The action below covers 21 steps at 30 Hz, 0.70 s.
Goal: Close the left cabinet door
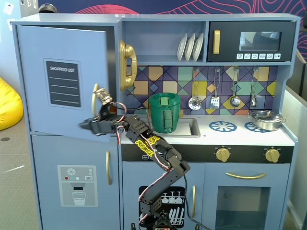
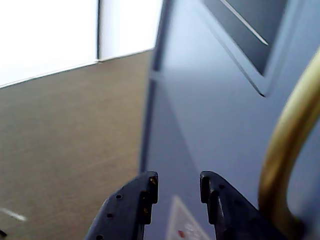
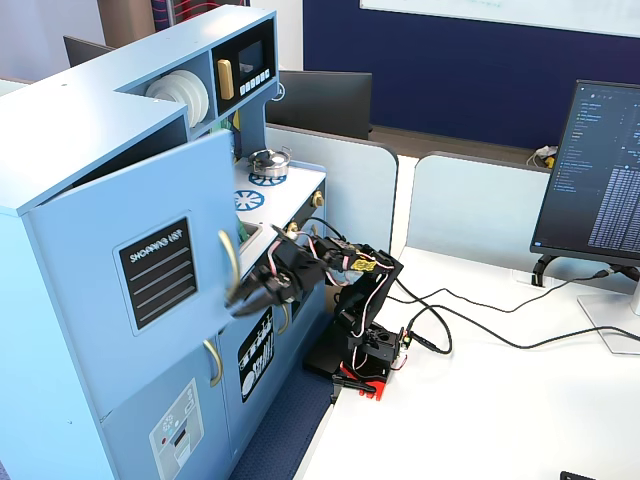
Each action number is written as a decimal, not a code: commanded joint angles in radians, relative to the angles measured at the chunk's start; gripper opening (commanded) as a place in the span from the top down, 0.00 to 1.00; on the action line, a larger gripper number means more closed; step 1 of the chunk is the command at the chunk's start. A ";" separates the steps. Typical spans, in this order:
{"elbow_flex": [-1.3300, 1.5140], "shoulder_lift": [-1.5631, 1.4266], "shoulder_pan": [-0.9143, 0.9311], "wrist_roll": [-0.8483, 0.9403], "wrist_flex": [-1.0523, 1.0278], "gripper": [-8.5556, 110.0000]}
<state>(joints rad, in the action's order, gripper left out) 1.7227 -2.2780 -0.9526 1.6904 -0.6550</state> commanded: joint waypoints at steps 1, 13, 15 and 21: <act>-0.069 -0.040 0.166 -0.020 -0.006 0.93; -0.021 -0.097 0.296 -0.032 0.038 0.93; 0.018 -0.132 0.305 -0.031 0.014 0.93; 0.169 -0.255 0.407 -0.049 -0.075 0.93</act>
<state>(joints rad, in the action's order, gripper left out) 1.8515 -2.4421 -0.6090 1.6644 -0.6980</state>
